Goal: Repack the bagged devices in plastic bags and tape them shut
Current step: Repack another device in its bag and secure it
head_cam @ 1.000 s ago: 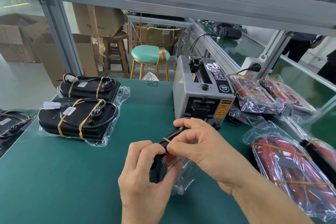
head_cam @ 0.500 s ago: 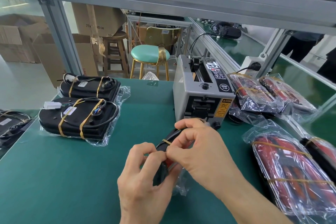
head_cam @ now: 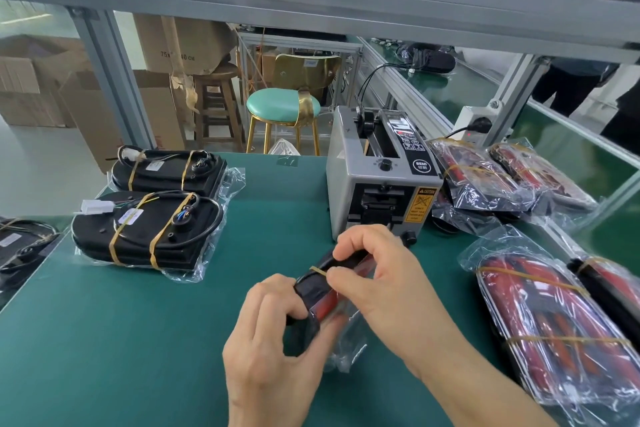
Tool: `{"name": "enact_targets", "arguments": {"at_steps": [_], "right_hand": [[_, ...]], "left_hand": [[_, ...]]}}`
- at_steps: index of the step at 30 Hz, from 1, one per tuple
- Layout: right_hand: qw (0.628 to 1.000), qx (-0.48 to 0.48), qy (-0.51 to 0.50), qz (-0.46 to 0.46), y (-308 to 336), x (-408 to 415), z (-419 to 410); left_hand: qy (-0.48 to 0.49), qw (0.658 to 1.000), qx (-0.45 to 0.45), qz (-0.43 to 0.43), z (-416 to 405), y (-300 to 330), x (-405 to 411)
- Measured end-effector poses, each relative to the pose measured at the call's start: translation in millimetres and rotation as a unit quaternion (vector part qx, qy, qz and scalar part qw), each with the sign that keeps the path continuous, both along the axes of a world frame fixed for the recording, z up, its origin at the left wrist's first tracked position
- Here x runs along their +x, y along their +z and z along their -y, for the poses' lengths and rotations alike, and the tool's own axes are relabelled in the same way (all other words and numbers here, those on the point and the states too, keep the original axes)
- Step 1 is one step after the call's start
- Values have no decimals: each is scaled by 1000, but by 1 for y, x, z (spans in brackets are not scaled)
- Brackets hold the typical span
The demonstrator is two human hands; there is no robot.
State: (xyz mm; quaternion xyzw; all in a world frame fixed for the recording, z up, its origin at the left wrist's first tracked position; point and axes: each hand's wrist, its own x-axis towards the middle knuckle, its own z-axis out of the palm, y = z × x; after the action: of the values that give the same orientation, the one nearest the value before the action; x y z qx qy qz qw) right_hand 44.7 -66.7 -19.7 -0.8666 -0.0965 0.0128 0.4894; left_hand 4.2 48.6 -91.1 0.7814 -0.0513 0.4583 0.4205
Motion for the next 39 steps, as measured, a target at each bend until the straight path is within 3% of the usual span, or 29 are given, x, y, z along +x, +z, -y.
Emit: {"name": "enact_targets", "arguments": {"at_steps": [8,12,14,17,22,26,32,39], "right_hand": [[1000,-22,7,16,-2,13,20],[988,-68,126,-66,2,28,63],[989,-73,124,-21,-8,30,71],[996,-18,73,49,-19,31,72],[995,29,57,70,-24,29,73],[997,28,70,25,-23,33,84],[984,132,-113,-35,-22,59,74],[920,263,-262,-127,-29,92,47]], "left_hand": [[-18,999,37,-31,-16,1,4],[-75,993,7,-86,-42,9,1],[-87,987,14,-136,-49,18,2],[-46,978,114,-170,-38,40,7],[-34,939,306,-155,7,62,26],[-64,942,299,-134,16,54,34],[-37,952,275,-129,3,55,33],[-35,946,265,-183,-7,58,23]]}}
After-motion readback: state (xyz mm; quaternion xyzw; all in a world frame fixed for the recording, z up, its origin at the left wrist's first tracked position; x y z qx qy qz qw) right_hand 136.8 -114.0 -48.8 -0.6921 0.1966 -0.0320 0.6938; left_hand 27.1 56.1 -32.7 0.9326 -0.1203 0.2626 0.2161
